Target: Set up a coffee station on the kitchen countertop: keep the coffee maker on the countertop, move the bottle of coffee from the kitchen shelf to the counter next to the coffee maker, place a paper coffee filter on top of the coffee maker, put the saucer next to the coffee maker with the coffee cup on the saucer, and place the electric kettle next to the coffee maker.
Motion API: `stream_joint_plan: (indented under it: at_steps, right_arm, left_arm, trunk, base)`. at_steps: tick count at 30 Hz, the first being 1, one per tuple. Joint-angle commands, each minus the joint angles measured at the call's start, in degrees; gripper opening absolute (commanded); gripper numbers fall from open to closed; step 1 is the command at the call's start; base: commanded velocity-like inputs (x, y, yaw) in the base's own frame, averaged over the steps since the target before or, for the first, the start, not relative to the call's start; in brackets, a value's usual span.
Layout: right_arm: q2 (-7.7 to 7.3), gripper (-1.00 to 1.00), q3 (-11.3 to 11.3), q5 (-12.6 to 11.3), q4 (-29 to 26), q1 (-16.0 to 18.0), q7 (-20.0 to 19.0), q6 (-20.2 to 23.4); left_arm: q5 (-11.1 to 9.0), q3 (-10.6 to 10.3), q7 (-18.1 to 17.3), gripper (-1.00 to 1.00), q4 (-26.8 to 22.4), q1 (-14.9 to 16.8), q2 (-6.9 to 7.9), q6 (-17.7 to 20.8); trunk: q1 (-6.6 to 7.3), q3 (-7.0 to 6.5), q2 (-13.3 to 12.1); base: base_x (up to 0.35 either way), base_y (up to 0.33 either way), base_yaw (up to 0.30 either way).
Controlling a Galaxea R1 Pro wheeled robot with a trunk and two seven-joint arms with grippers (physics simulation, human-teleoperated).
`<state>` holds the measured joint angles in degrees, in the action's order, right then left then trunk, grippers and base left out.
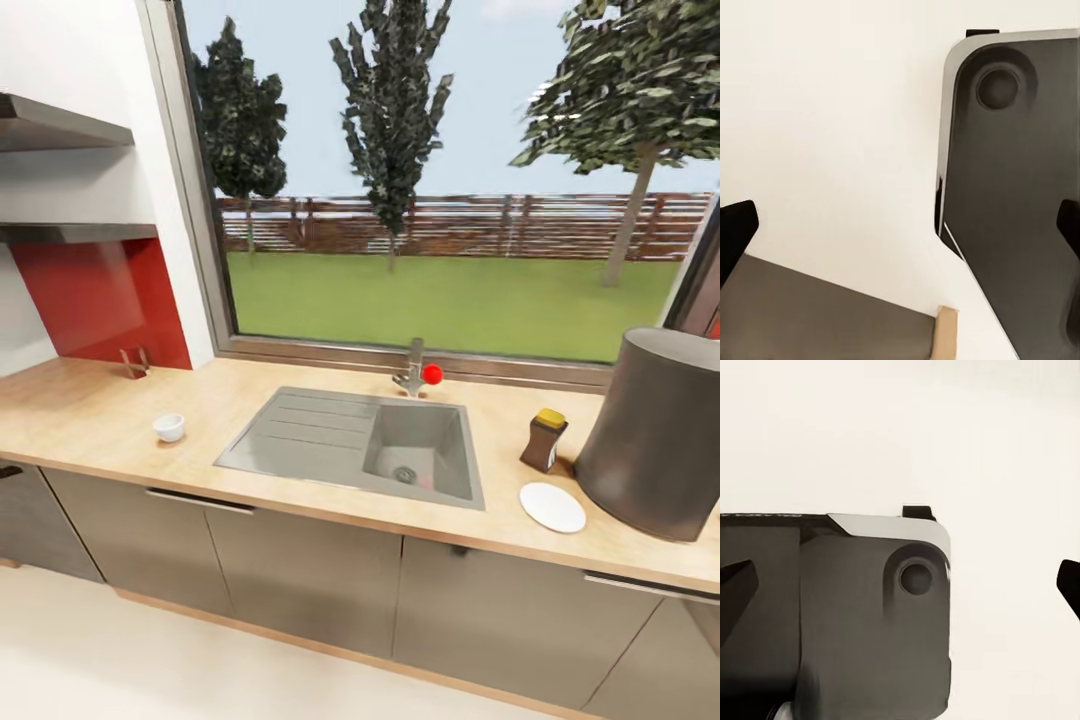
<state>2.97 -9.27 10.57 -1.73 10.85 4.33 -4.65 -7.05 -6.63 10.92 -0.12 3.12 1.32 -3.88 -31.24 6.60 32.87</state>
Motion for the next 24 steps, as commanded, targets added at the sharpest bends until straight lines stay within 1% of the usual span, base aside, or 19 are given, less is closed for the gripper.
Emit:
stream_joint_plan:
  at_steps: [1,7,14,17,24]
  right_arm:
    - [0.02,1.0,-0.48,0.59,0.06,0.05,0.24,-0.18]
    - [0.02,1.0,-0.48,0.59,0.03,0.05,0.24,-0.18]
    - [0.07,1.0,-0.38,0.74,-0.12,0.05,0.06,-0.11]
    - [0.21,1.0,-0.32,0.76,-0.19,0.05,0.0,-0.1]
    - [0.32,1.0,-0.37,0.71,-0.26,0.07,0.06,-0.15]
  left_arm:
    - [-0.6,-0.49,0.06,1.0,0.03,0.04,0.0,-0.19]
    - [-0.6,-0.49,0.06,1.0,0.03,0.04,0.0,-0.17]
    - [-0.6,-0.49,0.06,1.0,0.03,0.04,0.02,-0.16]
    - [-0.6,-0.5,0.06,1.0,0.03,0.04,0.17,-0.16]
    - [-0.58,-0.51,0.06,1.0,0.03,0.03,0.01,-0.25]
  trunk:
    - [-0.04,0.01,0.08]
    - [-0.04,-0.38,0.08]
    - [-0.04,-0.42,0.08]
    - [-0.04,-0.42,0.08]
    - [-0.04,-0.42,0.08]
  base:
    - [0.152,0.305,0.0]
    - [0.152,0.305,0.0]
    - [0.136,0.309,0.0]
    - [0.1,0.321,0.0]
    - [0.085,0.328,0.0]
